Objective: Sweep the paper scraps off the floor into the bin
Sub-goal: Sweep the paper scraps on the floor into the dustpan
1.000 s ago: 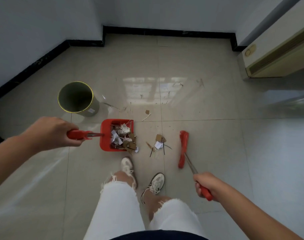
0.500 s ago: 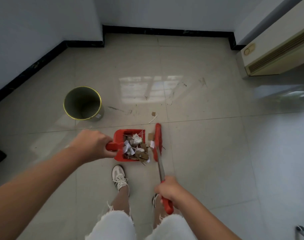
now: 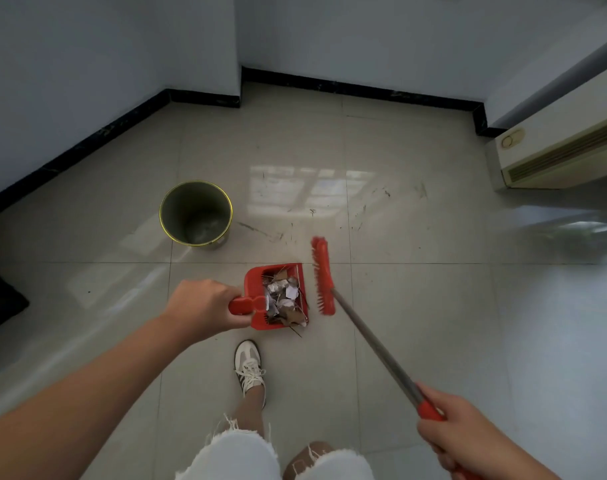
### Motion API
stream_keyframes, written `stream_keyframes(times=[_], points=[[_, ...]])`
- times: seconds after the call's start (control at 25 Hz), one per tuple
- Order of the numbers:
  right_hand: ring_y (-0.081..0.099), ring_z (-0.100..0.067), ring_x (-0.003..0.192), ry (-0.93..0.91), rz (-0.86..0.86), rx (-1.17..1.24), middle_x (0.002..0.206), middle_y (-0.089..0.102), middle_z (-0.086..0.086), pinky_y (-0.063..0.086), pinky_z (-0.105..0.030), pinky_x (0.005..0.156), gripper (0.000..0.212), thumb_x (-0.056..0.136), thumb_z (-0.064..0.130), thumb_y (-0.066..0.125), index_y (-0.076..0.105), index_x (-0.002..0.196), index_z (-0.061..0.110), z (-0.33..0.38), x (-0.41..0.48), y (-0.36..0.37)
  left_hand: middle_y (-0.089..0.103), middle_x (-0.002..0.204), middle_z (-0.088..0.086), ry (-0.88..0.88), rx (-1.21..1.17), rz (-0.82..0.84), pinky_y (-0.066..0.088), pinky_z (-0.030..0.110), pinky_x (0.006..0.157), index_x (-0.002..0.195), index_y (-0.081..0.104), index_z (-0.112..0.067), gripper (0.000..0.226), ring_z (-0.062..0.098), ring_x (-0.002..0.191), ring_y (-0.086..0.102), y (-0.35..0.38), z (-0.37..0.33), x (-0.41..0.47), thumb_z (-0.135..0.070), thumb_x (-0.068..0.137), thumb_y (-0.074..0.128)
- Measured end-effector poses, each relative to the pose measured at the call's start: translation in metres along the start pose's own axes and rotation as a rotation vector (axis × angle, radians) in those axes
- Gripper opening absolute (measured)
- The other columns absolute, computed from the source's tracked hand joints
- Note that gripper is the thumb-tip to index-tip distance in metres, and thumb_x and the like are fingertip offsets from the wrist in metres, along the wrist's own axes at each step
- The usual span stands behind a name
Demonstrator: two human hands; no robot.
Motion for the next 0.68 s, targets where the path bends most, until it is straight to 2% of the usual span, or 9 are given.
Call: stream_keyframes(times=[0.12, 0.28, 0.36, 0.48, 0.56, 0.68], points=[[0.036, -0.016, 0.034, -0.033, -0.130, -0.119, 0.056, 0.038, -0.008, 0.034, -0.019, 0.034, 0.047, 0.083, -0.003, 0.049, 0.055, 0.111, 0.034, 0.007, 0.015, -0.021, 0.036, 0.042, -0.005, -0.091, -0.068, 0.004, 0.024, 0.024, 0.043, 0.049, 0.038, -0.024, 0.049, 0.011, 0.041, 0.035, -0.002, 0.005, -0.001, -0.065, 0.072, 0.052], [0.042, -0.020, 0.039, -0.026, -0.289, -0.252, 0.059, 0.046, -0.009, 0.042, -0.027, 0.039, 0.028, 0.083, 0.002, 0.051, 0.054, 0.108, 0.014, 0.016, 0.093, -0.046, 0.039, 0.044, -0.004, -0.130, -0.048, -0.038, 0.025, 0.024, 0.044, 0.054, 0.046, -0.022, 0.055, 0.015, 0.047, 0.042, -0.005, -0.002, 0.009, -0.074, 0.064, 0.033], [0.045, -0.022, 0.042, -0.022, -0.307, -0.304, 0.061, 0.048, -0.010, 0.043, -0.031, 0.044, 0.026, 0.083, 0.003, 0.050, 0.050, 0.108, 0.008, 0.024, 0.144, -0.057, 0.044, 0.046, -0.004, -0.129, -0.042, -0.044, 0.026, 0.024, 0.044, 0.055, 0.047, -0.022, 0.055, 0.016, 0.049, 0.048, -0.003, -0.007, 0.017, -0.075, 0.066, 0.036], [0.043, -0.021, 0.038, 0.029, -0.246, -0.298, 0.060, 0.047, -0.013, 0.041, -0.033, 0.048, 0.029, 0.084, 0.000, 0.043, 0.045, 0.112, 0.007, 0.027, 0.204, -0.067, 0.055, 0.054, -0.001, -0.171, -0.046, -0.057, 0.035, 0.026, 0.047, 0.059, 0.052, -0.018, 0.064, 0.019, 0.054, 0.054, -0.005, -0.013, 0.033, -0.077, 0.062, 0.029], [0.047, -0.023, 0.044, 0.038, -0.181, -0.377, 0.069, 0.052, -0.018, 0.040, -0.035, 0.054, 0.037, 0.082, -0.001, 0.040, 0.043, 0.118, 0.009, 0.025, 0.221, -0.058, 0.055, 0.056, 0.001, -0.206, -0.054, -0.066, 0.035, 0.027, 0.047, 0.063, 0.054, -0.015, 0.068, 0.021, 0.056, 0.054, -0.006, -0.016, 0.041, -0.077, 0.060, 0.026], [0.063, -0.031, 0.080, 0.001, -0.025, -0.680, 0.108, 0.062, -0.021, 0.046, -0.030, 0.058, 0.068, 0.080, -0.001, 0.044, 0.025, 0.144, 0.011, 0.014, 0.216, -0.019, 0.050, 0.052, 0.001, -0.191, -0.030, -0.060, 0.030, 0.025, 0.044, 0.059, 0.051, -0.016, 0.061, 0.020, 0.052, 0.051, -0.004, -0.025, 0.054, -0.074, 0.066, 0.035]])
Point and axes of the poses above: each hand's wrist, its own x-axis towards the middle knuckle, its own y-axis out of the palm, z = x × y, the point moved 7 cm from there along x, towards the middle knuckle
